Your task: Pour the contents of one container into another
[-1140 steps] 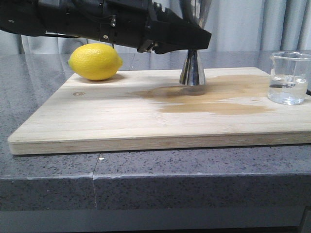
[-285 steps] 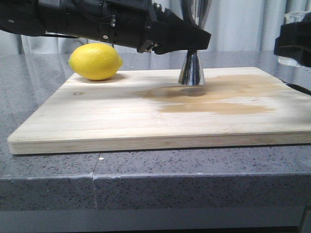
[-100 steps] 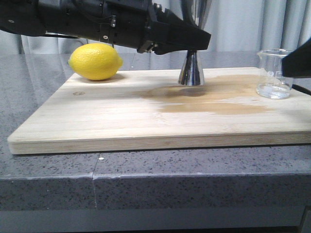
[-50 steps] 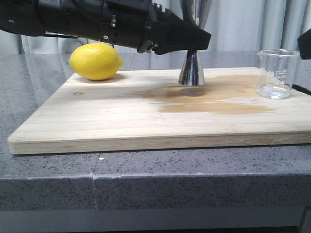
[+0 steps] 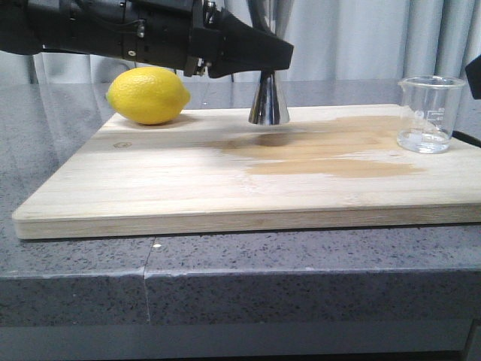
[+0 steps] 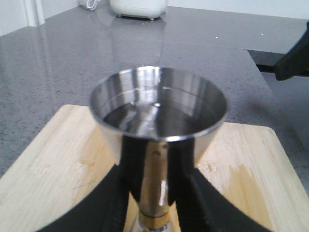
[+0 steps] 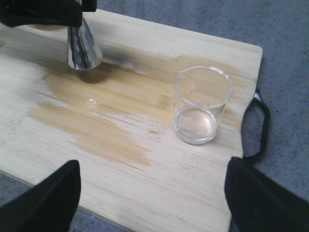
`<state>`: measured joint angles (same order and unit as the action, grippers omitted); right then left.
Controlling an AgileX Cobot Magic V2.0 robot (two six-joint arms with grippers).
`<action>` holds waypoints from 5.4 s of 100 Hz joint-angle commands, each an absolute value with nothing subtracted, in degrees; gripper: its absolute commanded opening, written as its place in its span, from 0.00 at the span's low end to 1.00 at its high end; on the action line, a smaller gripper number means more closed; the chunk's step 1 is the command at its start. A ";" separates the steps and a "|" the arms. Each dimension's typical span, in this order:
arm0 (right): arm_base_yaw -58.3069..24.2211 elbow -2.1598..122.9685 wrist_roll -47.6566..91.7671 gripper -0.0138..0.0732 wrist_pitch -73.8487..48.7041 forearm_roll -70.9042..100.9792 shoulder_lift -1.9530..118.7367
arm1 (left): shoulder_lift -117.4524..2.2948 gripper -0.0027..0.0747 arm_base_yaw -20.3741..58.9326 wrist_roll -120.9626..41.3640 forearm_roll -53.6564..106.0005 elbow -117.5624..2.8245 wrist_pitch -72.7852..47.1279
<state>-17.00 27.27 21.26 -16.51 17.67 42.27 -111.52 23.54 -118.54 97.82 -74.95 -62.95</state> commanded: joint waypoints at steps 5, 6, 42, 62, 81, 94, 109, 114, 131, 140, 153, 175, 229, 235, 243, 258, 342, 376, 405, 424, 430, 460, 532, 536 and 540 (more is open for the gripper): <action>-16.61 29.42 21.97 0.79 -11.29 17.26 41.87 | -108.91 0.28 23.54 -118.70 99.66 -76.73 -67.42; -16.61 29.42 21.97 0.79 -11.30 17.26 41.87 | -108.91 0.28 23.54 -118.88 99.66 -76.73 -67.42; -16.61 29.42 21.97 0.79 -10.80 17.26 41.87 | -111.94 0.28 23.54 -120.92 100.43 -76.73 -69.27; -16.61 29.42 21.97 0.79 -10.80 16.99 41.87 | -112.19 0.28 23.54 -121.07 99.98 -76.73 -69.93; -16.61 29.42 21.97 0.79 -11.27 16.99 41.87 | -112.19 0.29 23.54 -121.07 99.83 -76.73 -69.82; -16.61 31.54 21.97 0.79 -15.06 16.99 41.87 | -112.19 0.45 23.54 -121.07 99.54 -76.73 -69.60; -16.54 36.19 21.87 0.79 -22.48 16.99 41.87 | -111.53 0.63 23.54 -117.52 97.66 -76.73 -66.46; -16.40 37.79 21.63 0.79 -24.86 16.99 41.87 | -110.85 0.64 23.54 -116.08 95.15 -76.73 -64.34; -13.10 42.75 20.37 0.79 -33.59 16.80 41.87 | -106.30 0.63 23.54 -106.43 84.40 -76.73 -56.93; -9.74 45.11 19.27 0.79 -38.27 15.86 41.97 | -102.76 0.63 23.54 -99.55 77.35 -76.73 -54.54; -4.27 48.47 19.27 0.79 -46.33 15.37 42.57 | -96.59 0.63 23.54 -89.68 66.77 -76.73 -52.45; 2.33 50.45 18.52 0.79 -53.86 15.23 44.05 | -85.03 0.61 23.54 -62.53 42.04 -76.73 -51.39; 3.70 50.45 9.50 0.79 -60.77 7.74 44.18 | -59.11 0.60 23.54 -6.30 -2.85 -73.18 -66.79; 3.70 50.45 8.31 0.79 -60.50 6.55 44.18 | -55.30 0.60 23.54 -3.16 -5.39 -70.21 -64.72; 3.17 50.45 8.31 0.79 -58.37 7.24 43.80 | -50.71 0.60 23.54 1.13 -7.88 -65.65 -61.09; -0.34 50.45 8.31 0.79 -53.53 7.48 42.94 | -42.00 0.60 23.54 5.36 -8.81 -55.17 -52.95; -1.17 45.98 8.31 0.07 -37.15 11.13 42.94 | -36.76 0.01 23.54 6.41 -3.68 -42.67 -31.06; -1.17 45.98 8.31 0.07 -33.68 11.13 42.94 | -36.76 0.01 23.54 6.41 -3.68 -42.67 -30.95; -1.17 45.98 8.31 0.07 -33.68 11.13 42.94 | -35.34 0.01 22.89 6.41 -3.85 -40.80 -29.52; -1.17 45.98 8.31 0.07 -33.68 11.13 42.94 | -25.34 0.01 13.18 6.41 -2.71 -29.33 -21.10; -1.17 45.98 8.31 0.07 -33.68 11.13 42.94 | -21.63 0.01 10.07 6.41 -2.71 -23.86 -17.32; -1.17 45.98 8.31 0.07 -33.68 11.13 42.94 | -2.31 0.01 6.09 6.41 -2.59 -1.19 0.68; -1.17 45.98 8.31 0.07 -34.08 11.13 42.94 | 1.67 0.01 6.20 6.41 -2.59 2.24 2.23; -1.17 45.98 8.31 0.07 -34.08 11.13 42.94 | 1.67 0.01 6.20 6.41 -2.59 2.24 2.23; -1.17 45.98 8.31 0.07 -34.08 11.13 42.94 | 1.67 0.01 6.20 6.41 -2.59 2.24 2.23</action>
<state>-1.13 44.42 8.25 -37.86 10.85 43.28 0.26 6.29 5.91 -3.01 0.25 -2.28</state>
